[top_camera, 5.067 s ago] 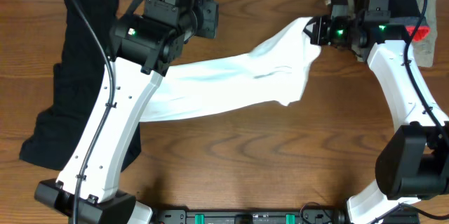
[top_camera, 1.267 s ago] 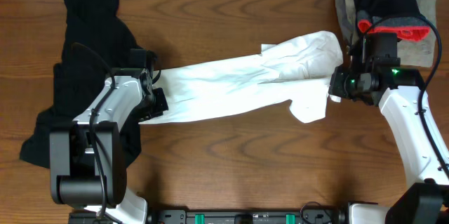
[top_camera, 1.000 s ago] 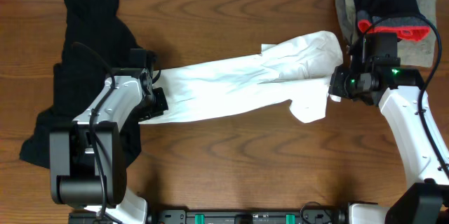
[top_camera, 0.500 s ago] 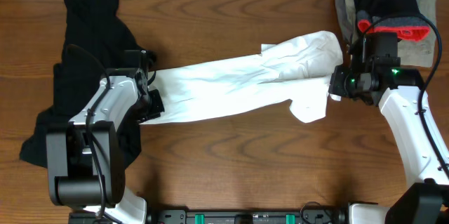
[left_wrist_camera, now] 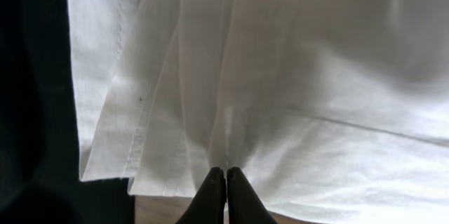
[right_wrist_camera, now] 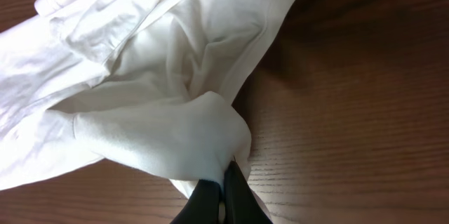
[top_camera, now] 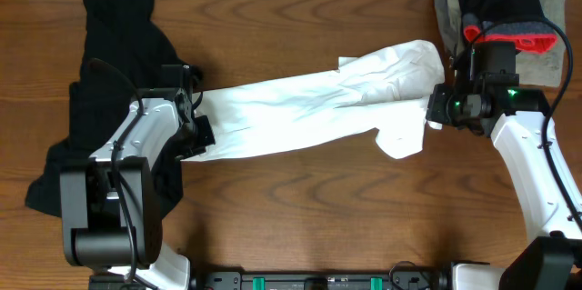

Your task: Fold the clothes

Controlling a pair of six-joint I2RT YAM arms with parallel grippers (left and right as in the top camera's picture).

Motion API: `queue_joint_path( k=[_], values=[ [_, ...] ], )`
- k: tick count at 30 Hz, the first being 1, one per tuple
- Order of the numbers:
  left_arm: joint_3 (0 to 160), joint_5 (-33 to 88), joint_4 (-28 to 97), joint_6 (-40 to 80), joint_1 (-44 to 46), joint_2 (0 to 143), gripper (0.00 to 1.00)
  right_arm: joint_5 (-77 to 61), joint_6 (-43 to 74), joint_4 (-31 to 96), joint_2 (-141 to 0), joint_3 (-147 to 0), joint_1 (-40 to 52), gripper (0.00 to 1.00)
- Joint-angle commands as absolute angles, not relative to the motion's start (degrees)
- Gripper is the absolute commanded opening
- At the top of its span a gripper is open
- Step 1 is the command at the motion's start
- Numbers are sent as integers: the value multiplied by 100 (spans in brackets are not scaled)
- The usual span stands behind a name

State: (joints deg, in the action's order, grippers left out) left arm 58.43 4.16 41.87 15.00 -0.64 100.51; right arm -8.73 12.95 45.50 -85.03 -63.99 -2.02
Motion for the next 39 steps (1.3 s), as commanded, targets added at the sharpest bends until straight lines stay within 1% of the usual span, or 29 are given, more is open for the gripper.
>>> queue_joint_path(
  k=[1, 9, 14, 19, 20, 22, 23, 25, 27, 34, 39],
  values=[
    [6189, 456, 4198, 1490, -95, 9942, 6, -836, 1212, 4515, -8449, -6460, -250, 1],
    [7887, 454, 4025, 1487, -95, 9808, 6, -836, 1212, 4482, -8449, -6460, -250, 1],
    [8211, 456, 3446, 1511, -93, 9808, 6, -836, 1214, 4486, -8449, -6460, -250, 1],
    [8114, 340, 4390, 1505, -95, 9810, 6, -836, 1212, 4519, -8449, -6460, -250, 1],
    [8071, 261, 4646, 1503, -95, 9810, 9, -836, 1212, 4517, -8449, -6460, -250, 1],
    [7961, 193, 5041, 1483, -95, 9810, 17, -836, 1210, 4501, -8449, -6460, -250, 1],
    [7881, 193, 5155, 1485, -95, 9810, 26, -836, 1210, 4497, -8449, -6460, -250, 1],
    [7649, 193, 5273, 1485, -95, 9810, 33, -836, 1212, 4484, -8449, -6460, -250, 1],
    [7356, 196, 5258, 1487, -95, 9810, 36, -836, 1212, 4477, -8449, -6460, -250, 1],
    [6337, 287, 4661, 1485, -95, 9810, 36, -836, 1210, 4480, -8449, -6460, -250, 1],
    [5830, 565, 4145, 1485, -89, 9815, 36, -836, 1212, 4473, -8449, -6460, -250, 2]
  ],
)
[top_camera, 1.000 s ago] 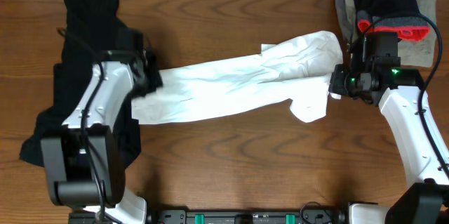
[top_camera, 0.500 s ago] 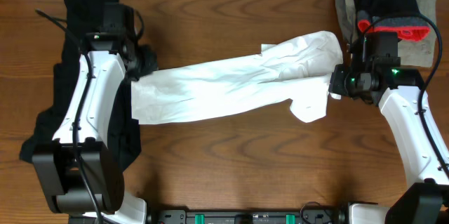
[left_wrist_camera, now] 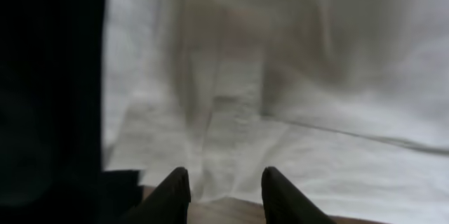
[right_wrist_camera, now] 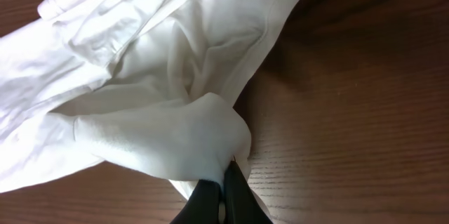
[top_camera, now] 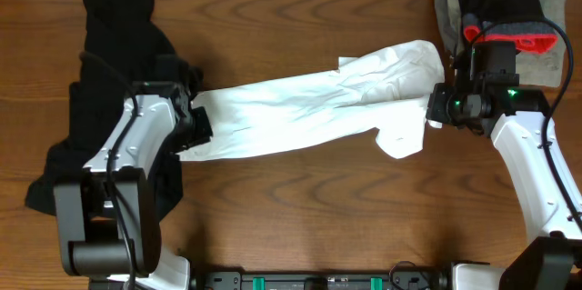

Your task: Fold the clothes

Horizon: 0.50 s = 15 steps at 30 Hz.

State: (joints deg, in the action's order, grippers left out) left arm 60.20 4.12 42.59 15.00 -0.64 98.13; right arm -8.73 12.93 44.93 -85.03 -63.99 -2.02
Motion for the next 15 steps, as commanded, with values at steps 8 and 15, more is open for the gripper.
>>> queue_joint_path(
  k=[8, 15],
  values=[
    [5325, 561, 3767, 1485, -91, 9815, 36, -836, 1212, 4475, -8449, -6460, -250, 2],
    [5236, 563, 3450, 1490, -91, 9815, 23, -836, 1210, 4475, -8449, -6460, -250, 2]
  ],
)
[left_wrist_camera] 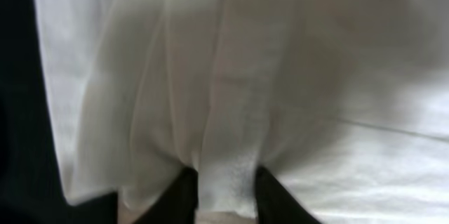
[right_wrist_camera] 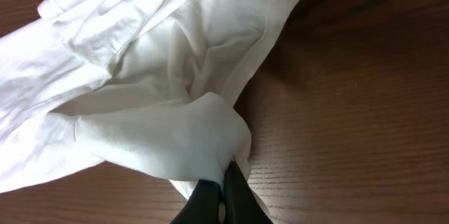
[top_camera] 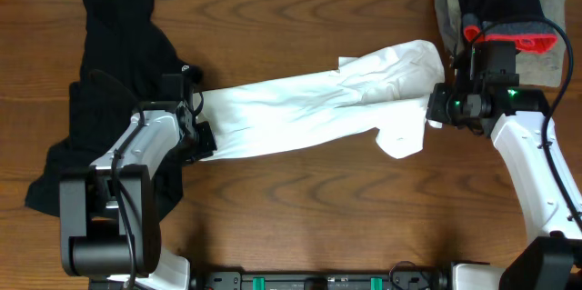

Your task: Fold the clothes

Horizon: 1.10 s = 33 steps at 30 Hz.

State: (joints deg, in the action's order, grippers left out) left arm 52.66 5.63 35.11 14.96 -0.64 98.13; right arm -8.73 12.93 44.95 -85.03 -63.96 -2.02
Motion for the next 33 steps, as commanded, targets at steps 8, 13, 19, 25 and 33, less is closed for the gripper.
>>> queue_joint_path(
  k=[8, 13, 19, 25, 33],
  values=[
    [5400, 611, 3483, 1490, -91, 9789, 6, -836, 1210, 4442, -8449, -6460, -250, 2],
    [5441, 626, 3577, 1487, -91, 9675, 7, -836, 1186, 4436, -8449, -6460, -250, 2],
    [5441, 626, 3699, 1487, -91, 9642, 8, -836, 1170, 4436, -8449, -6460, -250, 2],
    [5441, 628, 3712, 1487, -89, 9642, 17, -836, 1170, 4438, -8449, -6460, -250, 2],
    [5439, 628, 3750, 1487, -89, 9644, 17, -836, 1168, 4438, -8449, -6460, -250, 2]
  ],
)
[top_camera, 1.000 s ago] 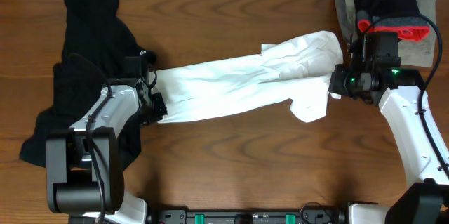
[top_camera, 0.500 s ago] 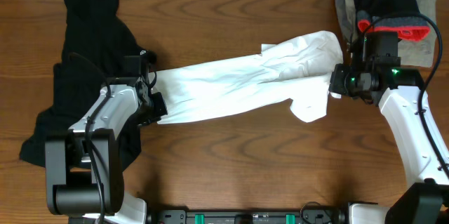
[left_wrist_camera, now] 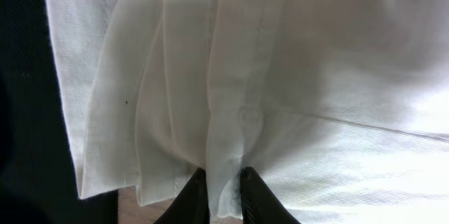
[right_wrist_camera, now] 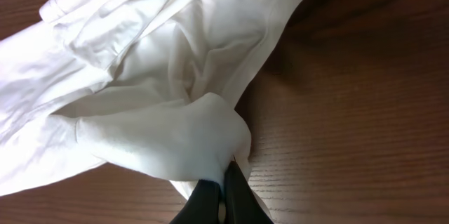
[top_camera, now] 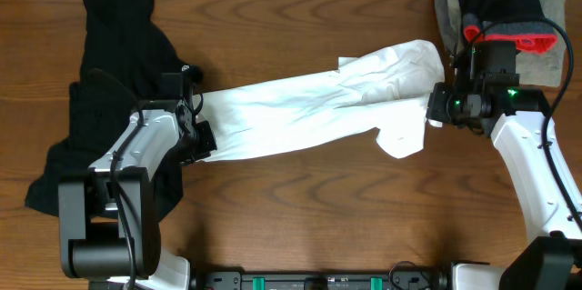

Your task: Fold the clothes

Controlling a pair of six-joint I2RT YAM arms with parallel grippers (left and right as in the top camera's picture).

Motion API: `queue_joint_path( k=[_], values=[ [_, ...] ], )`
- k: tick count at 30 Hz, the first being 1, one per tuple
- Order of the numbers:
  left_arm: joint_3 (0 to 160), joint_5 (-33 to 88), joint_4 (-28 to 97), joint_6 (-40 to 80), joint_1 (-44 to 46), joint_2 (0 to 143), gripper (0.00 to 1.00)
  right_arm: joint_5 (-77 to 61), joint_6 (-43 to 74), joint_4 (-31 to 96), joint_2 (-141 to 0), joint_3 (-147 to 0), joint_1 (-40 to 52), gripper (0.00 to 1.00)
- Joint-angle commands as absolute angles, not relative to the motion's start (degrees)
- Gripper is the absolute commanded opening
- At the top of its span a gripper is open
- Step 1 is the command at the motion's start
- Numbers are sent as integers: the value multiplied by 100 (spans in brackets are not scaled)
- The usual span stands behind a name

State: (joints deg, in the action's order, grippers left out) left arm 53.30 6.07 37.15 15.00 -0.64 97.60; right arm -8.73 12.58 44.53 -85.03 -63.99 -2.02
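A white garment (top_camera: 309, 108) lies stretched in a long band across the wooden table (top_camera: 300, 208). My left gripper (top_camera: 198, 135) is at its left hem. In the left wrist view this gripper (left_wrist_camera: 224, 176) is shut on a pleated fold of the hem (left_wrist_camera: 226, 133), and the cloth fills the narrow gap between the fingers. My right gripper (top_camera: 437, 108) holds the other end. In the right wrist view it (right_wrist_camera: 224, 171) is shut on a bunched corner of the white cloth (right_wrist_camera: 168, 129), just above the tabletop.
A heap of black clothes (top_camera: 109, 90) covers the table's left side, under and beside my left arm. At the back right corner a grey cloth (top_camera: 550, 17), a black garment and a red item (top_camera: 527, 40) are stacked behind my right wrist.
My left jaws stood wider apart astride a fold of the hem and have now closed in on that fold. The right gripper and the garment have not moved.
At first both grippers were shut on the ends of the stretched white garment. Then my left gripper was open, a little off the hem by the black heap. After that it straddled a fold of the hem, and now it pinches that fold. The right hold stayed unchanged.
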Motion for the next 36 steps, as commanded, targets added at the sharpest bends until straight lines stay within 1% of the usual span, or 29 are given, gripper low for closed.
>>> queue_joint_path(
  k=[1, 3, 7, 11, 13, 14, 20, 29, 36],
  values=[
    [5439, 628, 3750, 1487, -89, 9644, 22, -836, 1168, 4440, -8449, -6460, -250, 2],
    [5439, 628, 3750, 1487, -89, 9644, 28, -836, 1168, 4440, -8449, -6460, -250, 2],
    [5439, 626, 3750, 1487, -89, 9644, 29, -836, 1168, 4440, -8449, -6460, -250, 2],
    [5439, 626, 3747, 1487, -89, 9644, 19, -838, 1168, 4440, -8449, -6460, -250, 2],
    [5439, 626, 3745, 1487, -91, 9644, 8, -836, 1168, 4442, -8449, -6460, -250, 2],
    [5439, 626, 3743, 1487, -91, 9644, 6, -836, 1168, 4440, -8449, -6460, -250, 2],
    [5461, 626, 3778, 1487, -91, 9616, 6, -836, 1168, 4440, -8449, -6460, -250, 2],
    [6178, 624, 4543, 1463, -91, 8910, 6, -836, 1168, 4436, -8449, -6460, -250, 2],
    [6309, 620, 4416, 1463, -91, 8420, 7, -838, 1168, 4440, -8449, -6460, -250, 2]
  ],
)
